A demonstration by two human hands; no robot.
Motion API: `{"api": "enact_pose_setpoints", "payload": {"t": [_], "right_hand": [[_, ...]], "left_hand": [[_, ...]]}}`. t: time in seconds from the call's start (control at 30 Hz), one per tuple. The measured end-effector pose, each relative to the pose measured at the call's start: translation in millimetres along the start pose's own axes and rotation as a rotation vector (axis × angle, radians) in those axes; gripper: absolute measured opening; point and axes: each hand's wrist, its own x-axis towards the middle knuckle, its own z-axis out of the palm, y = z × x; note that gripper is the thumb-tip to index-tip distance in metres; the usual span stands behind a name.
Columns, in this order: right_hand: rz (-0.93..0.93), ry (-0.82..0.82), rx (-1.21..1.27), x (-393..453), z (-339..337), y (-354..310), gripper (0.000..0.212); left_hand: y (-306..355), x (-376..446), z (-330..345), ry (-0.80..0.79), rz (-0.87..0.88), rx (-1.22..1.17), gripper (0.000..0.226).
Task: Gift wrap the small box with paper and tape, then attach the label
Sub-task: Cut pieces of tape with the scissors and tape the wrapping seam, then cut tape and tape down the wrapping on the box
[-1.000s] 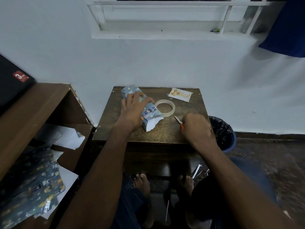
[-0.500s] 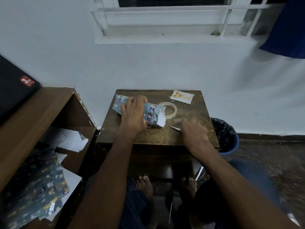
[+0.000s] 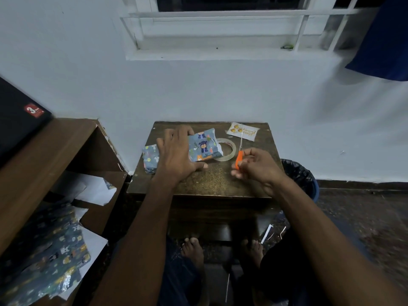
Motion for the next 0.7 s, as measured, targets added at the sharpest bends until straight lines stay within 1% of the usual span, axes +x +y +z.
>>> {"api": "enact_pose_setpoints", "payload": {"t": [0.1,0.23,0.3,0.37,0.43,0.53,0.63,0.7], "right_hand": [[0.007,0.000,0.152,7,9,3,0.021],[0.018,-0.004,0.195,12,16,8,0.028],[0.015,-0.006,0.177,12,16,8,0.030],[0.000,0.009,0.108,11,14,8,0.031],[-0.006,0.029,0.040,9,13,9,0.028],[0.004,0.029,0.016,8,12,9,0.025],[0.013,0.036,0.049,6,11,9,0.022],[0.008,0.030,0.076,4,9,9,0.021]], "left_hand": [[4,-3,0,-0.093,0.019,0.034,0.106],[7,-9,0,-0.191,0.019,0.087,0.120],[8,-10,-2,-0.212,0.065,0.180,0.117],[10,-12,-5,-0.233,0.090,0.232,0.110],[12,-15,-8,-0.246,0.086,0.233,0.103],[15,-19,-15,-0.251,0.074,0.190,0.094],[18,-22,-16,-0.236,0.090,0.202,0.102],[17,-25,-12,-0.189,0.123,0.234,0.102]]}}
